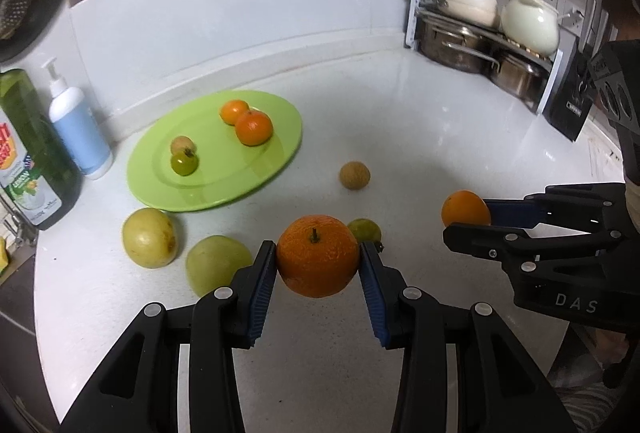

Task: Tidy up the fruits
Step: 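Carry the large orange and smaller orange over the green plate with both tools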

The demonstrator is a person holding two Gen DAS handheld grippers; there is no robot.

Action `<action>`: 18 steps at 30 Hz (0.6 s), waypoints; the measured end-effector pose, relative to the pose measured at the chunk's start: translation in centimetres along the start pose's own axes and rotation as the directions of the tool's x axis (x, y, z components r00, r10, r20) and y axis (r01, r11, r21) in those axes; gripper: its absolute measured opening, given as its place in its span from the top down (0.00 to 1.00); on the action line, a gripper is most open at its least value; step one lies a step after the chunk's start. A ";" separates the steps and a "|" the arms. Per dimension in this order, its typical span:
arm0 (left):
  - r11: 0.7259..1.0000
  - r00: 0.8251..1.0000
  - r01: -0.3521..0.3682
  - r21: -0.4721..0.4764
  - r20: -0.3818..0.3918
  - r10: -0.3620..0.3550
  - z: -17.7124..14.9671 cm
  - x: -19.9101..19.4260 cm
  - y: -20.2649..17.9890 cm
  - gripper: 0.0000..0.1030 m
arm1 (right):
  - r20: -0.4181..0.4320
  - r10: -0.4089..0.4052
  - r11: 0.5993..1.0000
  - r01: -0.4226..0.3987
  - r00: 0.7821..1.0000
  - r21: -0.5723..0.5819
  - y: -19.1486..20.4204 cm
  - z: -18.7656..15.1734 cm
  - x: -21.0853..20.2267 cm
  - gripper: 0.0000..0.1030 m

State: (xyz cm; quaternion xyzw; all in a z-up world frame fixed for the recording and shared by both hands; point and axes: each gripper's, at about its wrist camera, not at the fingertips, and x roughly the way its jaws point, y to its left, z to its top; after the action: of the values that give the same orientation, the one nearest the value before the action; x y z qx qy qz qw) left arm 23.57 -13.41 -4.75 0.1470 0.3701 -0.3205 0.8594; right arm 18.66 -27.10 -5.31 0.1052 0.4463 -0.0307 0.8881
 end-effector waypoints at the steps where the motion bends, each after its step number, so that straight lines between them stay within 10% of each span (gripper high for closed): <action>1: 1.000 1.000 -0.007 -0.004 0.009 0.007 0.1 -0.4 0.0 0.60 | 0.006 0.004 1.000 -0.003 1.000 -0.005 0.1 0.1 -0.2 0.68; 18: 0.993 0.989 -0.091 -0.081 0.108 0.099 1.4 -4.9 1.0 0.60 | 0.120 0.070 0.993 -0.058 0.990 -0.100 2.3 2.5 -3.6 0.68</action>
State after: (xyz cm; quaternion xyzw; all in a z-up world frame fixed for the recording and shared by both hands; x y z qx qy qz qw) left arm 22.41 -11.21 -0.22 0.1136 0.3257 -0.2726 0.8982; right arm 18.81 -25.54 -0.64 0.0745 0.3879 0.0131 0.9186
